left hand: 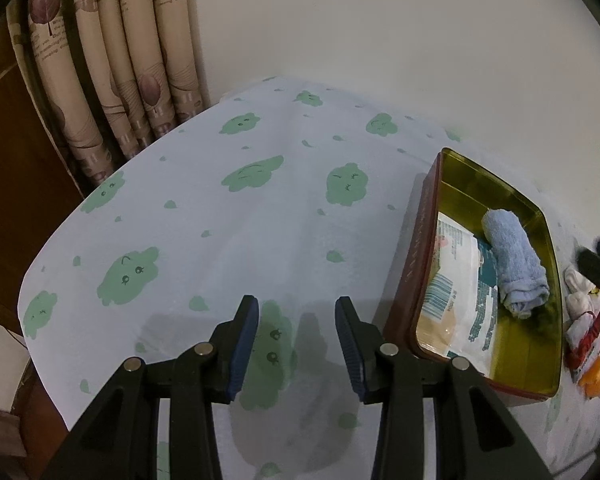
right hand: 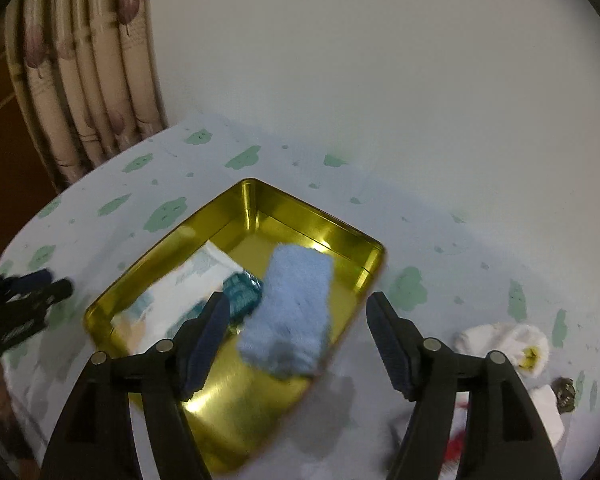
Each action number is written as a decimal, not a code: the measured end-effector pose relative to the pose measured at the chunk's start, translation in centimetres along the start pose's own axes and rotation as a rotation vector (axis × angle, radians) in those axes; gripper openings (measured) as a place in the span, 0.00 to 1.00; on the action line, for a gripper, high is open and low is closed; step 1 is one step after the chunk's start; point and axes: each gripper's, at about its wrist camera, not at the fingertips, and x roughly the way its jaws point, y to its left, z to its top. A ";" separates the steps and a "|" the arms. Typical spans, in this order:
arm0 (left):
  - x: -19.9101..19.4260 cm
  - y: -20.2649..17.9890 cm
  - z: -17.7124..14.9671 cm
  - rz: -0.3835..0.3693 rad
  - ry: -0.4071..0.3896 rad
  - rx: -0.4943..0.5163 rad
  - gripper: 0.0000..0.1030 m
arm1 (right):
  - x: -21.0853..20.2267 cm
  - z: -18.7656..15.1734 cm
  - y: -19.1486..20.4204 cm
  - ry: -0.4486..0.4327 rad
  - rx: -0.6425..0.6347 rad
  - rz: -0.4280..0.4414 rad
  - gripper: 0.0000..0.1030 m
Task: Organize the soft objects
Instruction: 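Grasp the orange rubber toy with the right tool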
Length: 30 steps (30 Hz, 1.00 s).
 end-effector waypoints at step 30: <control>-1.8 -3.5 -0.9 -0.009 -0.088 0.147 0.39 | -4.0 -16.2 -16.1 0.262 -0.078 -0.003 0.74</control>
